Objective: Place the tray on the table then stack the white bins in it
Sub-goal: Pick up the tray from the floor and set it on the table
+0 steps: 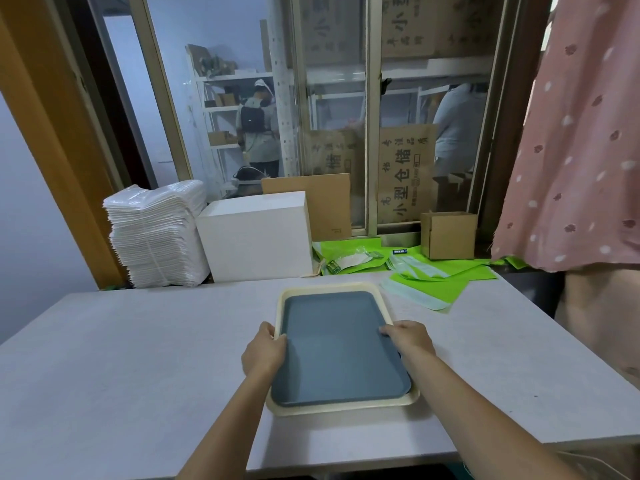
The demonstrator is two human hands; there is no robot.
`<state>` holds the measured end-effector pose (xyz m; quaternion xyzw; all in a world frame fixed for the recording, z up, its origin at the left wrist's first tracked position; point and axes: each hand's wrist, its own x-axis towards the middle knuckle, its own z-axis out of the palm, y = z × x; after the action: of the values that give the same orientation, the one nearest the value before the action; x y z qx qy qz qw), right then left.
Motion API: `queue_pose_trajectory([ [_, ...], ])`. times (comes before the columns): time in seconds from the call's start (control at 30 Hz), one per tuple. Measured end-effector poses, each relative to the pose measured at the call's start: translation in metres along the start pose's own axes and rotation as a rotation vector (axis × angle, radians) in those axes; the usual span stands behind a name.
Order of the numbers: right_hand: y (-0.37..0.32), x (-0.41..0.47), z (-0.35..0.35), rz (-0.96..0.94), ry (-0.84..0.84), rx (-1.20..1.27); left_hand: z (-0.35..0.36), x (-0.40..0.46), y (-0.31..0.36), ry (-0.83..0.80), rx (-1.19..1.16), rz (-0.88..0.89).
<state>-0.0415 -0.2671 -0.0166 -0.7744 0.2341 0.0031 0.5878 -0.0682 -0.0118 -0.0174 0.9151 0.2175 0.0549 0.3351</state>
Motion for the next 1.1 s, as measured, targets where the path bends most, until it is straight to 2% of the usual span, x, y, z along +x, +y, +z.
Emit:
queue_pose_trajectory([
  [0.1,0.001,0.000,-0.002,-0.013,-0.024,-0.002,-0.002,-0.002,-0.001,-0.047,-0.095,0.000],
  [0.27,0.006,-0.006,-0.007,-0.080,-0.121,0.093,-0.006,-0.006,-0.014,-0.178,-0.546,-0.066],
  [0.3,0.008,-0.008,-0.007,-0.092,-0.132,0.108,-0.006,-0.009,-0.017,-0.181,-0.570,-0.065],
  [0.53,0.016,-0.007,-0.004,-0.129,-0.096,0.063,0.003,-0.019,-0.016,-0.023,-0.448,0.006],
  [1.1,0.008,-0.016,-0.006,-0.155,0.000,-0.123,0.001,-0.022,-0.016,-0.009,-0.450,-0.018],
])
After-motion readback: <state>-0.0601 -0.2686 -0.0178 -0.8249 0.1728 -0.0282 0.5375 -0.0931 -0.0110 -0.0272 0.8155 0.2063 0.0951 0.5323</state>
